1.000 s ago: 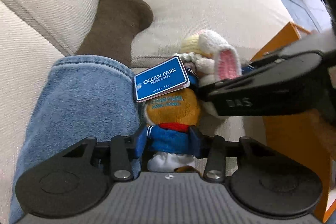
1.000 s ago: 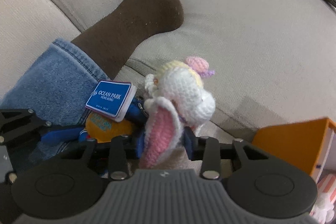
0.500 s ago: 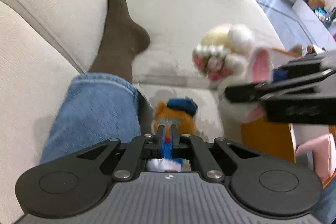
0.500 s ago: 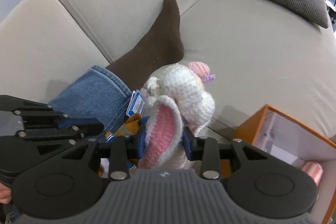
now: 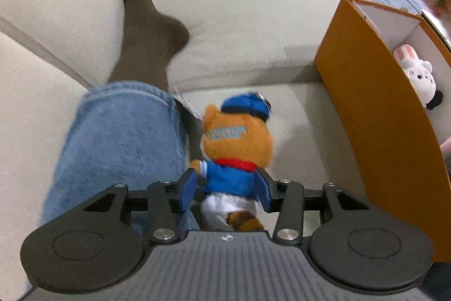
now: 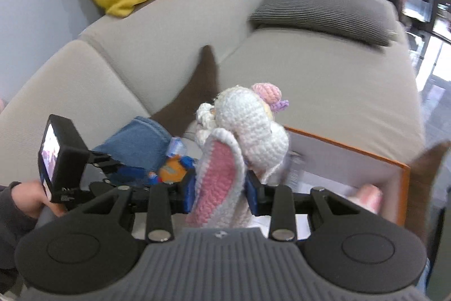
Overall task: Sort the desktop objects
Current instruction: 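Lift the bunny plush with the right tool while the left lifts the bear keychain, then lower the bunny plush into the shoebox with the right tool while the left carries the bear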
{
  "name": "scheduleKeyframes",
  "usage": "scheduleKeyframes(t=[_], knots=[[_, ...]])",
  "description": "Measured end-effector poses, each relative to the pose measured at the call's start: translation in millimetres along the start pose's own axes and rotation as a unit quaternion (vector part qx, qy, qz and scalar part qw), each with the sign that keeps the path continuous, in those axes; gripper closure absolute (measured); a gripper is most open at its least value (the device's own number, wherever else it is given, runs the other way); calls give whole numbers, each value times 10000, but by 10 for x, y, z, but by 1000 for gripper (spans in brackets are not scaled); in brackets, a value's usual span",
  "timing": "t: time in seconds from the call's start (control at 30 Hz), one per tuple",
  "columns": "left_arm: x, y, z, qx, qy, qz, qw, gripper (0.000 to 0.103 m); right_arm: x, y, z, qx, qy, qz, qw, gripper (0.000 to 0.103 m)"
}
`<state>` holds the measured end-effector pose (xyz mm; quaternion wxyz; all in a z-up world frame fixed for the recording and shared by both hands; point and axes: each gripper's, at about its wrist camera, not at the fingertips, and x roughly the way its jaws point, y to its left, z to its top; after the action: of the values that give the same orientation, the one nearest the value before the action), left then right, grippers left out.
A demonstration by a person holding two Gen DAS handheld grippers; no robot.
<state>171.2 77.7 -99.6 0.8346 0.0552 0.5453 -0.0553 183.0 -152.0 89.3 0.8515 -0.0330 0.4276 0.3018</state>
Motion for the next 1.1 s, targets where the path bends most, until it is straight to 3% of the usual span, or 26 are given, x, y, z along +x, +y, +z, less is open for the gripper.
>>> scheduleKeyframes(t=[0.07,0.17,0.3,0.4,0.53,0.77,0.93,1.1], knots=[[137,16,7,-126,242,-145,9995,50,-80,-140,-104,107,-18,-191,9998,65],[273,-16,11,-115,423,11,9990,46,-134,-336,-240,276,2,-424,9987,65],[406,-78,54,-170,631,-43,9979,43,-92,-555,-400,485,153,-570,9971,65],[467,-90,72,-305,678,-261,9969,56,-17,-713,-492,657,336,-597,9955,65],[318,-65,66,-486,389,-324,9975,59,19,-920,-579,826,433,-661,9934,65],[-391,-49,142,-859,-406,-1004,9904,59,168,-1024,-638,924,511,-414,9936,65],[-853,-315,345,-714,-913,-1578,9807,59,332,-1016,-639,913,594,-134,9940,65],[-825,-699,574,-466,-1030,-1835,9765,59,603,-1072,-498,838,614,-19,9946,65]])
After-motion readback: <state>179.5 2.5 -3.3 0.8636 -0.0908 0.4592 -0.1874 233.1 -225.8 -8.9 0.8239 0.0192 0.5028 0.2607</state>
